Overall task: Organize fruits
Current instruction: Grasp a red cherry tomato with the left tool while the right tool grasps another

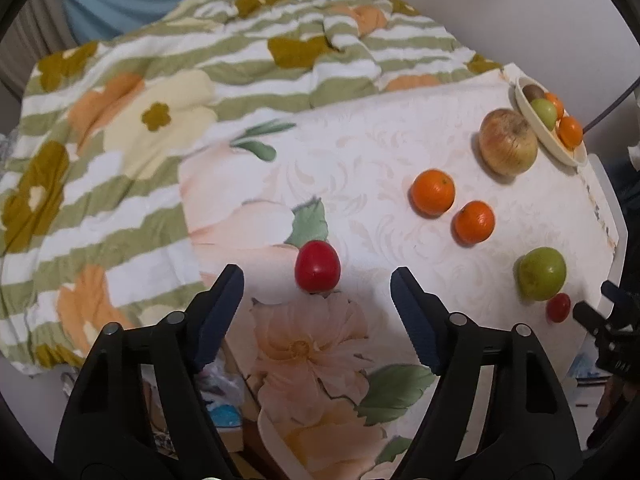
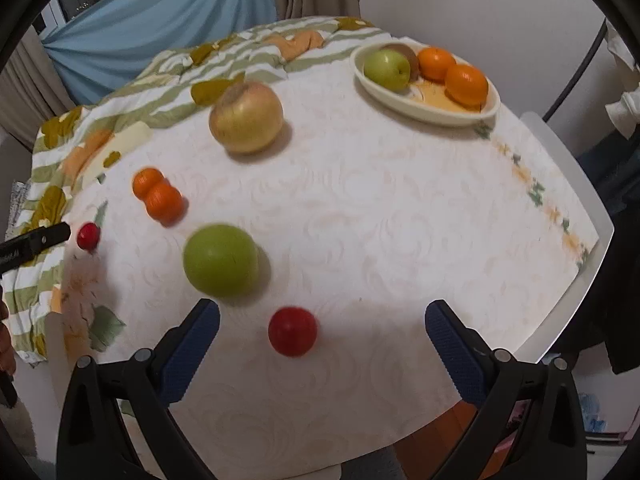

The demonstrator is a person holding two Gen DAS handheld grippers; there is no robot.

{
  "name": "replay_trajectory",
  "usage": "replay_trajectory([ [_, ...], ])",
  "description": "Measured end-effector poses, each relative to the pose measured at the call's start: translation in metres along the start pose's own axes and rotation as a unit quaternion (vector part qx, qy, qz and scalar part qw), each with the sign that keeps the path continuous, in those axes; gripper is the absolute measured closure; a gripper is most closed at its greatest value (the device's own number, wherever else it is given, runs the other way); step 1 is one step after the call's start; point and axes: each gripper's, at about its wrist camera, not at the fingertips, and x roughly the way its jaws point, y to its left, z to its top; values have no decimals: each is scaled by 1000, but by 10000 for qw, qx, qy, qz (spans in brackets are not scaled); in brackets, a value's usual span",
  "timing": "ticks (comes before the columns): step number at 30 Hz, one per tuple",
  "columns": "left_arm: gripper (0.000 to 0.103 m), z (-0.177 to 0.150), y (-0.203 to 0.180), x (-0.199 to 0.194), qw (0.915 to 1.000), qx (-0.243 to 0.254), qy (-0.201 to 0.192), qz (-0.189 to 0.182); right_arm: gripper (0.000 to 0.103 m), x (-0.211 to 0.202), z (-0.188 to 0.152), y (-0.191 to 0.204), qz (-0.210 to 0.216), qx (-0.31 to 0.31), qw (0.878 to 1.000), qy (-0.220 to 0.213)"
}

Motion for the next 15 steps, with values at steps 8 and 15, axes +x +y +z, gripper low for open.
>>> replay_trajectory([
  [8, 33, 0, 5, 27, 9996, 150, 231, 42, 13, 15, -13, 12, -137, -123, 9997, 182],
  [15, 43, 1, 4, 36, 9994, 199, 295, -3, 17, 20, -21, 19, -137, -165, 9994, 287],
])
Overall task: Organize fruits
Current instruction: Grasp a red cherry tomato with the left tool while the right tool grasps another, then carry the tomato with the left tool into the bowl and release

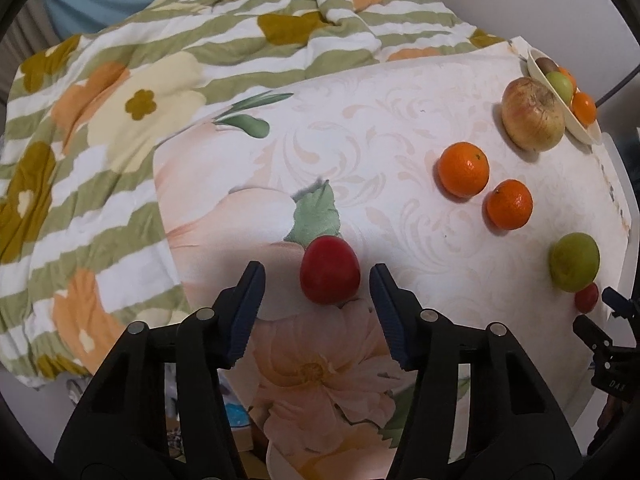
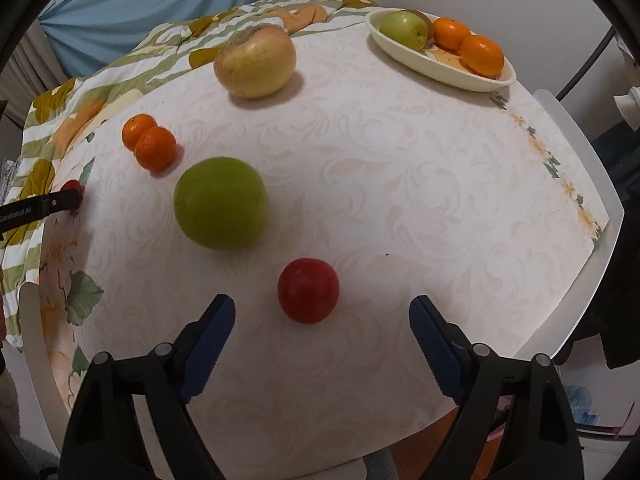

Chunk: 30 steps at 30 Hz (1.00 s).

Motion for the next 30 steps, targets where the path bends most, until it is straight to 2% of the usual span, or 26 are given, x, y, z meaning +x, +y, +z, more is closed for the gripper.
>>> replay_trajectory([
  [2, 56, -1, -2, 2, 10000, 38, 20, -7, 27, 0, -1, 1, 18, -25, 10000, 7],
  [5, 66, -2, -4, 1, 10000, 11, -28, -23, 31, 1, 0, 3, 35, -53, 10000, 29],
  [16, 66, -11, -3, -4, 10000, -33, -31, -10, 43, 6, 5, 2, 88, -128, 9999, 0],
  [21, 67, -16, -6, -6, 10000, -69, -56, -33, 56, 10, 7, 4, 136, -226, 9997, 11],
  [23, 67, -18, -7, -8, 9999, -76, -63, -37, 68, 11, 8, 6, 162, -288, 9995, -19],
  [25, 67, -19, -7, -9, 9999, -71, -79, -36, 73, 10, 9, 8, 157, -369, 9992, -56],
  [30, 67, -22, -10, -18, 9998, -122, -163, -20, 75, 4, 12, 8, 270, -456, 9984, -189],
])
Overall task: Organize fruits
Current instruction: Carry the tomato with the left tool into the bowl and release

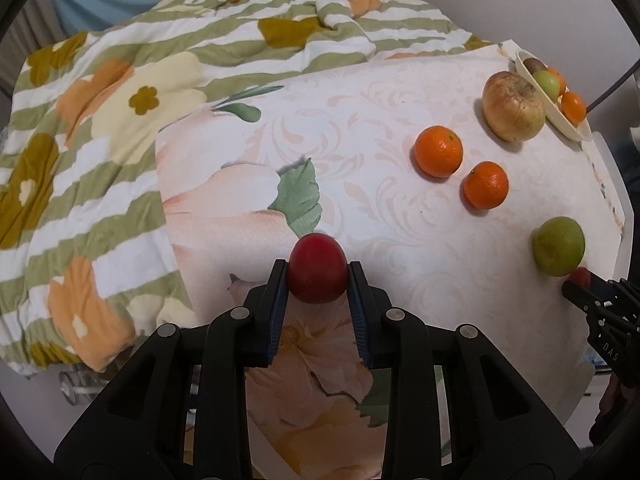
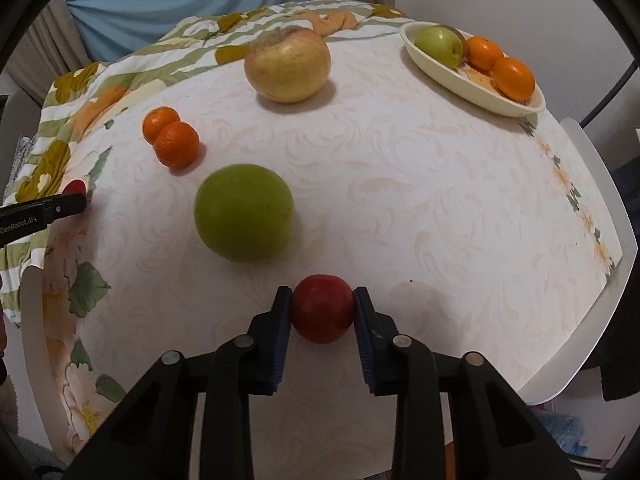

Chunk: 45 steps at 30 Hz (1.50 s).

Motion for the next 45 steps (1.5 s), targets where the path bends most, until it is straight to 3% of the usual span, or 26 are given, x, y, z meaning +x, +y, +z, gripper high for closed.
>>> replay_trajectory([
  [24, 67, 15, -52, -104, 9966, -33, -814, -149, 75, -93, 32, -35, 112, -60, 9951, -978],
  [32, 67, 42, -102, -120, 9944, 10, -1056, -69, 75, -112, 57, -82, 337, -83, 9912, -1276],
  [38, 67, 63, -149, -119, 9925, -287, -1184, -68, 75, -116, 82, -128, 521, -356, 9883, -1390],
  [45, 67, 91, -224, -109, 9900, -412, -1351, 25, 75, -111, 113, -181, 757, -821, 9819, -1527],
])
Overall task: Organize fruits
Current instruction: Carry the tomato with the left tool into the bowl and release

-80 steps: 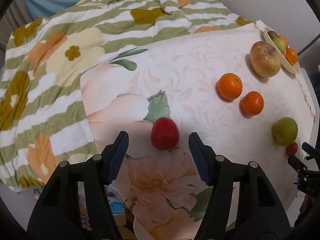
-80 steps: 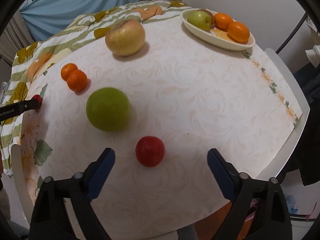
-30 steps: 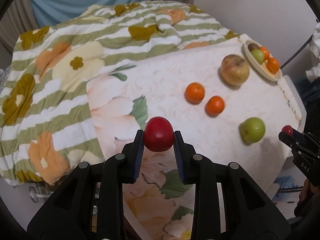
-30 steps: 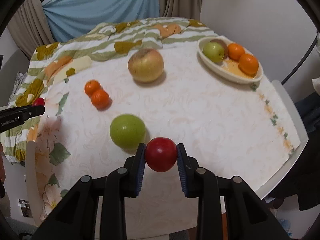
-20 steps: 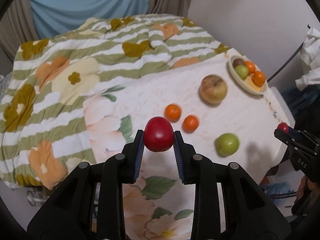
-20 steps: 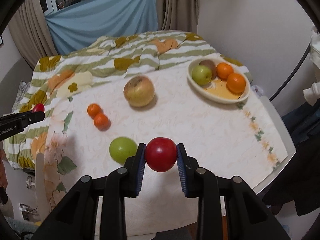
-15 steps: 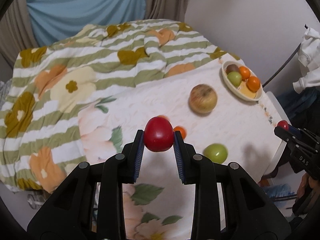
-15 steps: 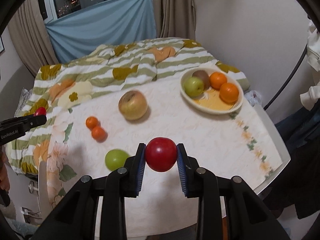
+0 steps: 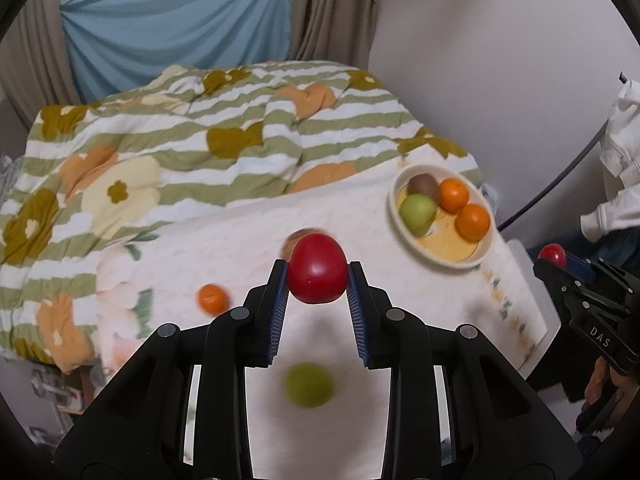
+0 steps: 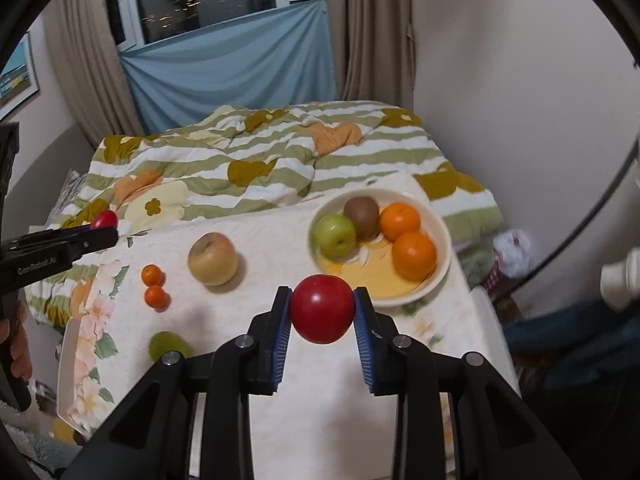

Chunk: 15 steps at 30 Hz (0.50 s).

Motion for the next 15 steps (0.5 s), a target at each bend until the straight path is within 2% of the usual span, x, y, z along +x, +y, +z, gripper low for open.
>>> replay_trajectory([
  [7, 67, 10, -59, 34, 9998, -106, 159, -82, 75, 18, 16, -50, 146, -333, 9993, 28],
  [15, 67, 28, -110, 84, 9988, 140, 402, -255, 75, 43, 23, -91, 186, -265, 9993, 172],
])
